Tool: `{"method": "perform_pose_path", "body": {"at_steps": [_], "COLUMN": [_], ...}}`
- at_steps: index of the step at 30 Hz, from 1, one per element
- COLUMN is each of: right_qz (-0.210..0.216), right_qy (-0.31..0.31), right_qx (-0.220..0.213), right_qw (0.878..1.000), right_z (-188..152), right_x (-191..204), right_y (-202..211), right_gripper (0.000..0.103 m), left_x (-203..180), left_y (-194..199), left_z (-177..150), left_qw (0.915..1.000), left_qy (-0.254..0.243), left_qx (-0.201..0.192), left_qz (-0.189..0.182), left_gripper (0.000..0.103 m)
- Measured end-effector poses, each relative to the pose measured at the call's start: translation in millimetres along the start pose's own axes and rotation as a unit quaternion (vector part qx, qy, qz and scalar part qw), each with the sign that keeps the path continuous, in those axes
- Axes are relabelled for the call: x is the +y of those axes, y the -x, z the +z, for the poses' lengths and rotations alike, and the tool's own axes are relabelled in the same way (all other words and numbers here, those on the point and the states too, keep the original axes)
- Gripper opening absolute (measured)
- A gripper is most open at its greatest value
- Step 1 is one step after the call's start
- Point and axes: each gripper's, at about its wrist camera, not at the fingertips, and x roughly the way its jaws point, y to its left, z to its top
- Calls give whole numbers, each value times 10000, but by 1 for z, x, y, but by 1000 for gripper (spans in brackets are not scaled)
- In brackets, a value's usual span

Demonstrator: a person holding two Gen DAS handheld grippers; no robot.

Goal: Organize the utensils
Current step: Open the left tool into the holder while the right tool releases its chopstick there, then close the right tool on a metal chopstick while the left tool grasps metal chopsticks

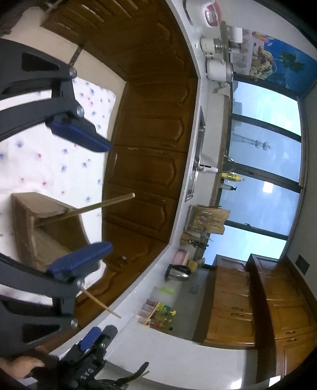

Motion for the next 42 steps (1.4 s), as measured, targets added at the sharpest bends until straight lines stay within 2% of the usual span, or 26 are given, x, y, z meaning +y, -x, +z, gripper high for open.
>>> {"method": "perform_pose_path", "body": {"at_steps": [3, 5, 9, 14, 22, 28, 36, 42], "right_qz": [42, 75, 17, -101, -430, -495, -593, -774], "right_qy": [-62, -64, -36, -106, 186, 341, 372, 692], "right_qx": [-57, -60, 19, 239, 482, 685, 805, 928], "right_qw": [10000, 9999, 10000, 9996, 9977, 9958, 9943, 9903], "right_z": [-3, -6, -20, -43, -76, -94, -106, -118], "right_x": [-3, -3, -7, -15, -15, -13, -15, -11], "right_y": [16, 28, 54, 80, 112, 117, 117, 109], "right_gripper": [86, 89, 89, 89, 89, 89, 89, 89], "left_x": [7, 13, 26, 33, 34, 25, 22, 19], "left_y": [19, 33, 53, 74, 91, 93, 91, 81], "left_z": [-7, -14, -30, -52, -62, -65, -71, -82], "left_qw": [10000, 10000, 9998, 9983, 9951, 9921, 9899, 9864], "left_qy": [34, 68, 19, -11, -78, -219, -297, -392], "left_qx": [-16, -21, 137, 547, 955, 1221, 1371, 1578], "left_qz": [24, 32, 159, 196, 225, 207, 190, 221], "left_gripper": [88, 89, 90, 90, 90, 90, 90, 90]}}
